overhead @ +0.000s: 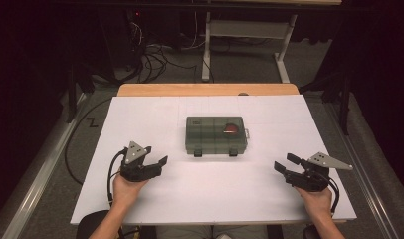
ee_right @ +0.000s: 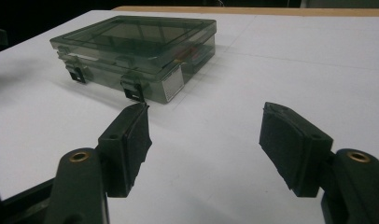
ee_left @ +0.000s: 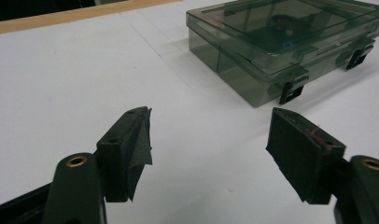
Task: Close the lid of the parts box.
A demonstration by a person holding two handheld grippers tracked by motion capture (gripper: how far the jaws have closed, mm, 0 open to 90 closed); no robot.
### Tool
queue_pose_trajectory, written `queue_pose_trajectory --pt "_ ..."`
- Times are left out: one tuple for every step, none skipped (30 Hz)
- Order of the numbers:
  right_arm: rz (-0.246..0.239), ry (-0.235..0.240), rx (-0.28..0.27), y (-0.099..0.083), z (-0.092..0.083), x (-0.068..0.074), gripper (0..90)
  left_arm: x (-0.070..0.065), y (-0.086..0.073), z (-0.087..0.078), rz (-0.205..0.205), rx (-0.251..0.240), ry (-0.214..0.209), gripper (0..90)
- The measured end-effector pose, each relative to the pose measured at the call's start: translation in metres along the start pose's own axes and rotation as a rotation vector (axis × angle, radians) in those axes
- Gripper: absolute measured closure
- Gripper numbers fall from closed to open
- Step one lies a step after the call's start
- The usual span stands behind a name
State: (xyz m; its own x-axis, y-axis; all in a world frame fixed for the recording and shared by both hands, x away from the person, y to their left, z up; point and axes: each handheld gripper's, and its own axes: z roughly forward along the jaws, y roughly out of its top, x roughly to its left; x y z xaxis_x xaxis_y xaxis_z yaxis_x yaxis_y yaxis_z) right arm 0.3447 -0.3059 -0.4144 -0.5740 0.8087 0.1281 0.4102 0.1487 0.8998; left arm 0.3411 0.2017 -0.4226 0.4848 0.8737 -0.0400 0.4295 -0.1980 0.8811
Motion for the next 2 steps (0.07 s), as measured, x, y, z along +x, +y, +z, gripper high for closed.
queue_pose_trajectory --pt "-0.001 0.000 0.000 0.0000 0.0000 0.0001 34.9 -0.0001 0.0001 0.0000 0.000 -0.001 -0.001 30.3" --pt "-0.001 0.000 -0.001 0.0000 0.0000 0.0002 34.9 -0.0004 0.0003 0.0001 0.001 -0.003 -0.002 30.3"
